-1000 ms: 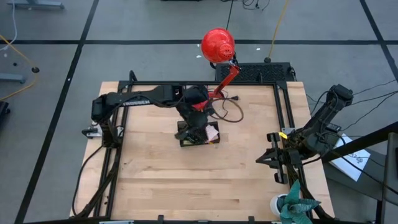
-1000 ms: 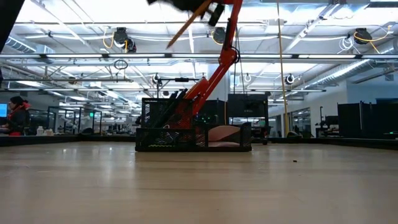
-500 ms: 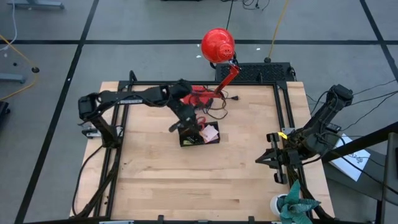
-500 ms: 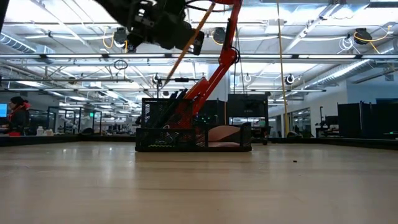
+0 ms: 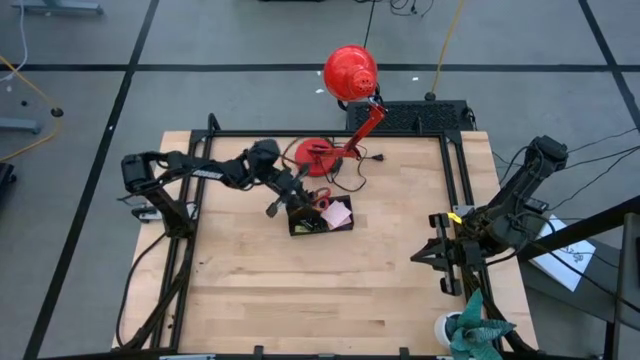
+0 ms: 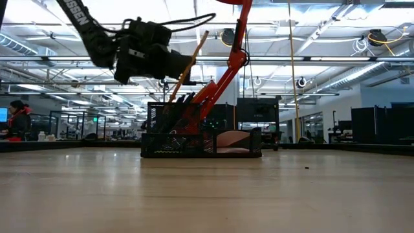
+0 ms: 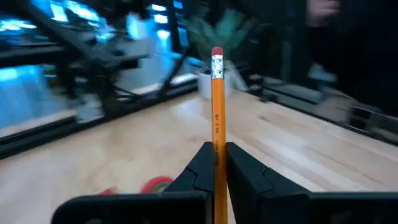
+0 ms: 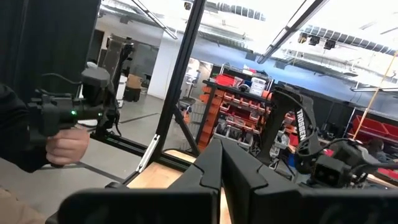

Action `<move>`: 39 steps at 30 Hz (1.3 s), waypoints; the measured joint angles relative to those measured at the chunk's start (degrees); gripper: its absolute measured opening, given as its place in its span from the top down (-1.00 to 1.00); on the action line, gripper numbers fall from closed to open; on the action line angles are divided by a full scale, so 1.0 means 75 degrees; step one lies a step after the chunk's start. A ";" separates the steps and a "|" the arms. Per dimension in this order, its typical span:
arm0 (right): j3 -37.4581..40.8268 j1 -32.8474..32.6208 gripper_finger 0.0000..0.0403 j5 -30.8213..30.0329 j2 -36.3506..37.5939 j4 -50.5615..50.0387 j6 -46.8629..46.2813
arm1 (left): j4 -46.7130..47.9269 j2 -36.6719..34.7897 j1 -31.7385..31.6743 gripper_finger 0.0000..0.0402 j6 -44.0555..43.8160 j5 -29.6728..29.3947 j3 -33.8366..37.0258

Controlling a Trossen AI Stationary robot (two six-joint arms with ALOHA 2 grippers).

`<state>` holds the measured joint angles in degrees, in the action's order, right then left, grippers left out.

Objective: Pick and place office supplies into organizer
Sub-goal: Put the yellow pencil into the desk organizer

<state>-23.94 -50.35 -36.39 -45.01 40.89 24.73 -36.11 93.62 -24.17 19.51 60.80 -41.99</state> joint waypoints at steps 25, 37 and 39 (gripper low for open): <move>0.0000 0.0003 1.00 0.0056 -0.0001 0.0151 -0.0003 | -0.3991 -0.0004 0.0949 0.88 -0.2142 -0.4987 0.2488; 0.0000 0.0003 1.00 0.0059 -0.0003 0.0297 -0.0146 | -0.4685 0.0146 0.1780 0.88 -0.2478 -0.6674 0.2523; 0.0000 0.0003 1.00 0.0059 0.0000 0.0309 -0.0185 | -0.4808 0.0280 0.1917 0.88 -0.2463 -0.7035 0.2523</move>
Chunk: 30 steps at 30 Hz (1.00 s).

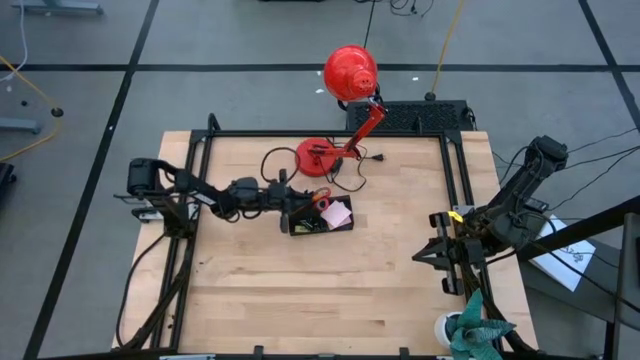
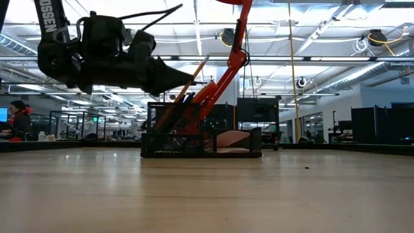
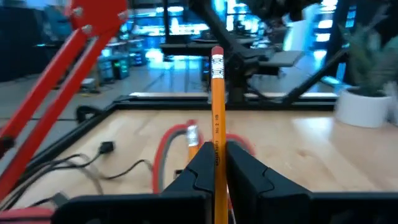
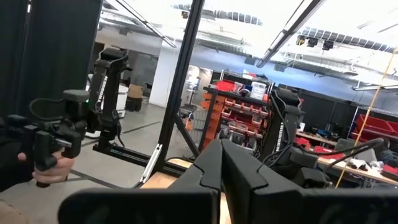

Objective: Pick and place office supplies into organizer
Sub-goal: Put the yellow pencil into the desk organizer

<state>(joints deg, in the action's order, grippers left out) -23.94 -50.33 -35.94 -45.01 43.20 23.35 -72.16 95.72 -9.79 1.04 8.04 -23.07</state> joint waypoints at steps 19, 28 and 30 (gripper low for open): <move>0.0000 -0.0001 1.00 0.0003 -0.0002 0.0038 -0.0115 | -0.0978 0.1229 0.0082 0.88 -0.0281 -0.0816 -0.0025; 0.0000 -0.0002 1.00 0.0003 -0.0001 0.0038 -0.0113 | -0.1151 0.1244 0.0276 0.64 -0.0005 -0.0482 -0.0015; 0.0000 -0.0001 1.00 0.0003 -0.0003 0.0038 -0.0113 | -0.1155 0.1244 0.0281 0.52 0.0115 -0.0482 -0.0012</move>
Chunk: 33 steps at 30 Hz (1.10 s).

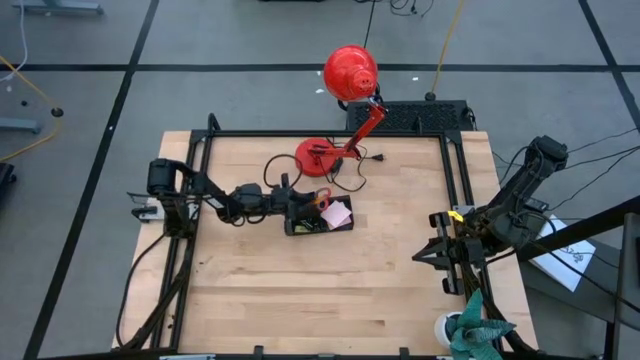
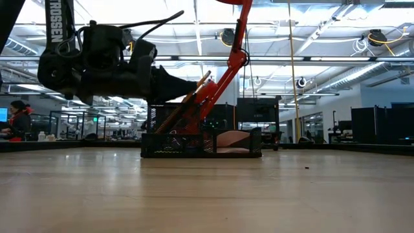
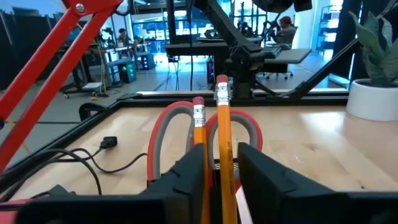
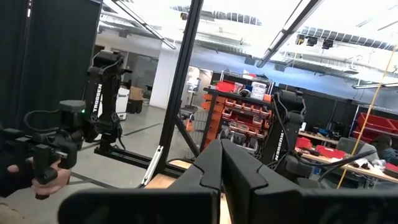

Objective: Pick and place office supplies into organizer
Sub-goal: Put the yellow pencil into the desk organizer, then return to Home Position

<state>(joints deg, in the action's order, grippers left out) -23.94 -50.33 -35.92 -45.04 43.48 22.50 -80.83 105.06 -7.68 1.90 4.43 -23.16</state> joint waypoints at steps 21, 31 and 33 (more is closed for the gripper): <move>0.0000 0.0001 1.00 0.0000 0.0000 -0.0088 0.0090 | 0.3731 -0.3147 0.1705 0.50 0.0356 0.0106 0.0012; 0.0000 0.0001 1.00 0.0000 0.0000 -0.0187 0.0090 | 0.3969 -0.2294 0.4143 0.93 0.0214 -0.1972 -0.0006; 0.0000 0.0001 1.00 0.0000 0.0003 -0.0183 0.0090 | 0.4133 -0.1992 0.4255 0.96 0.0037 -0.2470 0.0029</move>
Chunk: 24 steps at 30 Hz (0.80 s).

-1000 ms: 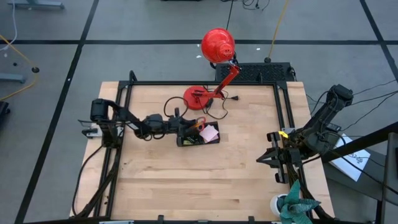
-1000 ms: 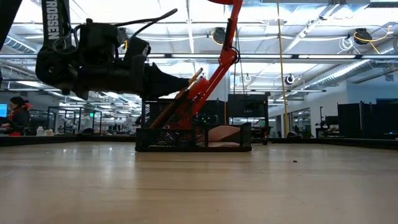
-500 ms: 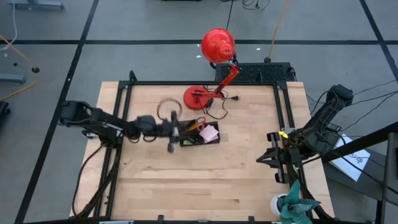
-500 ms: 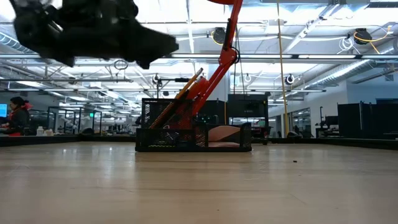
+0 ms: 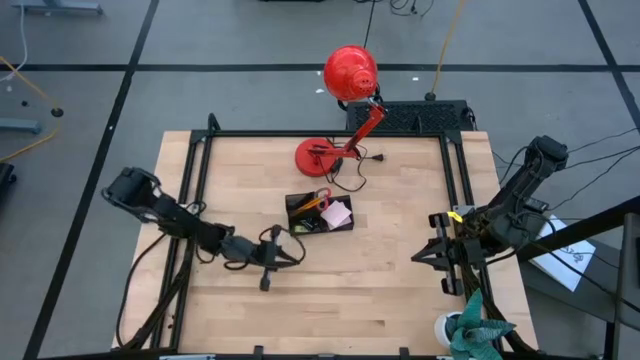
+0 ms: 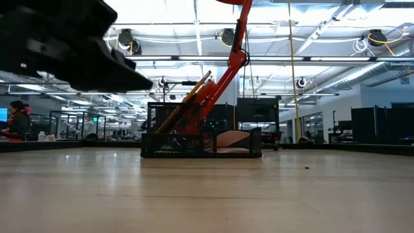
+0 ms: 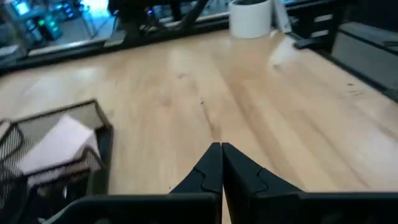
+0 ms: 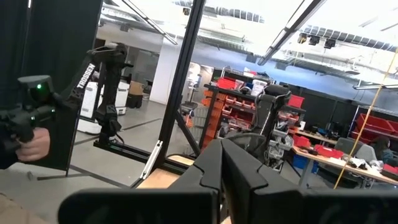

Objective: Pick and place office supplies into organizer
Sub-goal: Return to Home Position

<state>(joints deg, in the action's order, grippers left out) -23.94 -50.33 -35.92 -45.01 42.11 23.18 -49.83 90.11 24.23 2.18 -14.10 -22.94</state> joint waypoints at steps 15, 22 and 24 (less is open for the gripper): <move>0.0000 -0.0003 1.00 -0.0003 -0.0003 -0.0167 -0.0169 | 0.0341 0.1205 -0.0712 0.95 -0.0997 -0.0585 -0.0020; 0.0000 0.0000 1.00 -0.0003 -0.0003 -0.0167 -0.0187 | 0.1234 0.1202 -0.1173 0.97 -0.1493 -0.0689 -0.0020; 0.0000 0.0000 1.00 -0.0003 -0.0003 -0.0167 -0.0192 | 0.1242 0.1202 -0.1229 0.95 -0.1476 -0.0695 -0.0020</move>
<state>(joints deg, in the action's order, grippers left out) -23.94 -50.33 -35.94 -45.04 40.86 21.74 -40.51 99.13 15.01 -8.89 -19.31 -23.09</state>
